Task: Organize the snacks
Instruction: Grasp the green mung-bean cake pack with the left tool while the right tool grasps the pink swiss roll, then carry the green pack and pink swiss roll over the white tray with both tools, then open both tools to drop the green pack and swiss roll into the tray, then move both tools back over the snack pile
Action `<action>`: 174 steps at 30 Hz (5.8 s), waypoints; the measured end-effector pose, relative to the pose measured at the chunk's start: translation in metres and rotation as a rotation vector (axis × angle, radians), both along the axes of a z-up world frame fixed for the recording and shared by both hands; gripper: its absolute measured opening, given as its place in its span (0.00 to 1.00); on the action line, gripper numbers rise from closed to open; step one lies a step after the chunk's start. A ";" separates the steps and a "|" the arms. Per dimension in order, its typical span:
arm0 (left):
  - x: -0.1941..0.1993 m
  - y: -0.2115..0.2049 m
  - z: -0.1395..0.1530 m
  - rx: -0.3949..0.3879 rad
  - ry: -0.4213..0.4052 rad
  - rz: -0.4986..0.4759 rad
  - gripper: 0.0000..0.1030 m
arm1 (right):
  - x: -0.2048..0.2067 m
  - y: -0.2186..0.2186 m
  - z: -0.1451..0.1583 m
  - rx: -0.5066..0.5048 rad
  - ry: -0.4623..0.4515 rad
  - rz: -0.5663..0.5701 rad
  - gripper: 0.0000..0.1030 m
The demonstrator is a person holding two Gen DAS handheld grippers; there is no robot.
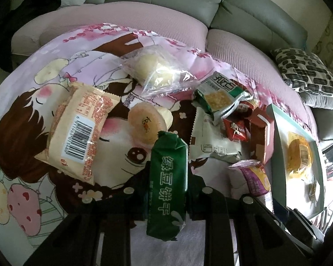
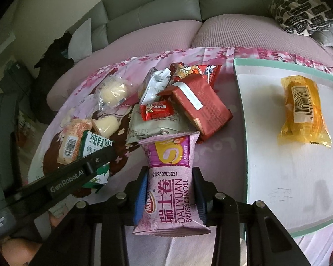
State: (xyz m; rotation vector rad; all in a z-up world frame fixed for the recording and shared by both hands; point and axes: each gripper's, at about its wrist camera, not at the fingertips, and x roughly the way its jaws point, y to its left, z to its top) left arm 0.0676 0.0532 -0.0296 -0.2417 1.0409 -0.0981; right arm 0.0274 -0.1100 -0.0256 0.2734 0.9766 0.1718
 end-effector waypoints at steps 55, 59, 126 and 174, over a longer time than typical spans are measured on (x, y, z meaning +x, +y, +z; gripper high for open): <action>-0.041 -0.187 0.101 -0.027 -0.322 -0.411 0.25 | -0.099 -0.218 0.089 -0.005 -0.264 -0.565 0.39; -0.043 -0.211 0.090 -0.011 -0.287 -0.462 0.25 | -0.103 -0.232 0.085 -0.010 -0.250 -0.599 0.39; -0.003 -0.119 0.052 0.297 -0.199 0.010 0.99 | -0.058 -0.194 0.043 -0.180 -0.071 -0.457 1.00; -0.013 0.064 0.066 0.274 -0.243 0.279 0.99 | 0.005 -0.014 0.045 -0.081 -0.176 -0.162 1.00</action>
